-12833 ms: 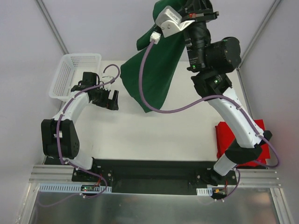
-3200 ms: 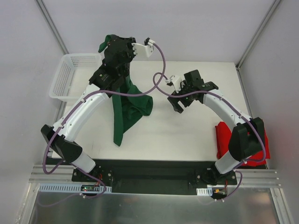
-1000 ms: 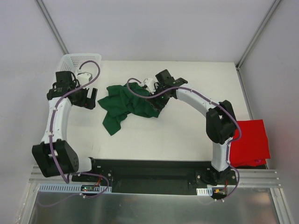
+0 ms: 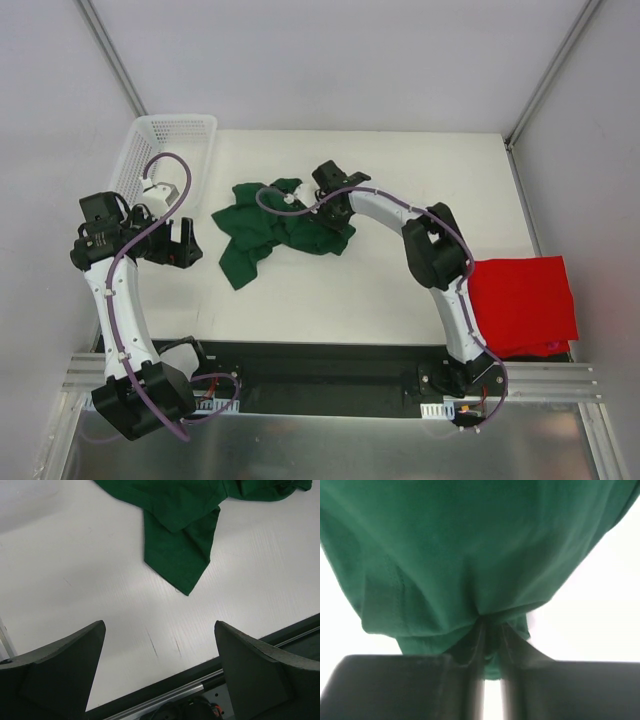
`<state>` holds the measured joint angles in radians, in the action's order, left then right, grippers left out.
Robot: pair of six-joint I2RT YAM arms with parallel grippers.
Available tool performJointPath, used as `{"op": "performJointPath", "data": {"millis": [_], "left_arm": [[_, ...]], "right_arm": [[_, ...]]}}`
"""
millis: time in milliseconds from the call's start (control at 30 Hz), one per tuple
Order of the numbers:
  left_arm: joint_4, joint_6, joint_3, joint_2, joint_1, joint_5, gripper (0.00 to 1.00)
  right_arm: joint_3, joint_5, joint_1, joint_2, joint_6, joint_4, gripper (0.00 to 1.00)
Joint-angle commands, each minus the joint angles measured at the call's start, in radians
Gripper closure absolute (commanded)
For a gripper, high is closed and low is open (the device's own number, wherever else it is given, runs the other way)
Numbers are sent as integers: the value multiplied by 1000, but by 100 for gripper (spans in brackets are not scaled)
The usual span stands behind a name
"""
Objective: Fold and stack the t-shirts
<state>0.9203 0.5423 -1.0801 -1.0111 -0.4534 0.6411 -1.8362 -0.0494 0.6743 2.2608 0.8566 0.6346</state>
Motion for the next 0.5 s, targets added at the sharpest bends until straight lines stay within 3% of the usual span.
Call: {"op": "performJointPath", "data": {"millis": [0,200,300,333,400,467], "left_arm": [[2,16,3,9,-7,74,9],[-9,16,11,6,-7,81,9],[-15,16,17,3,-7,86,10],[-15,15,17,2,-8,86,10],[-20,8,17,-1,-7,91,11],[-21,5,14,-4,-5,95,11]], "right_arm": [[120,-17,-41,-78,42,168,98],[239,-47,-67,-176,127,354,99],[218,-134,-64,-191,177,528,99],[184,-224,-64,-191,218,636,95],[126,-321,-62,-185,268,750,74],[16,-427,-70,-182,286,853,64]]}}
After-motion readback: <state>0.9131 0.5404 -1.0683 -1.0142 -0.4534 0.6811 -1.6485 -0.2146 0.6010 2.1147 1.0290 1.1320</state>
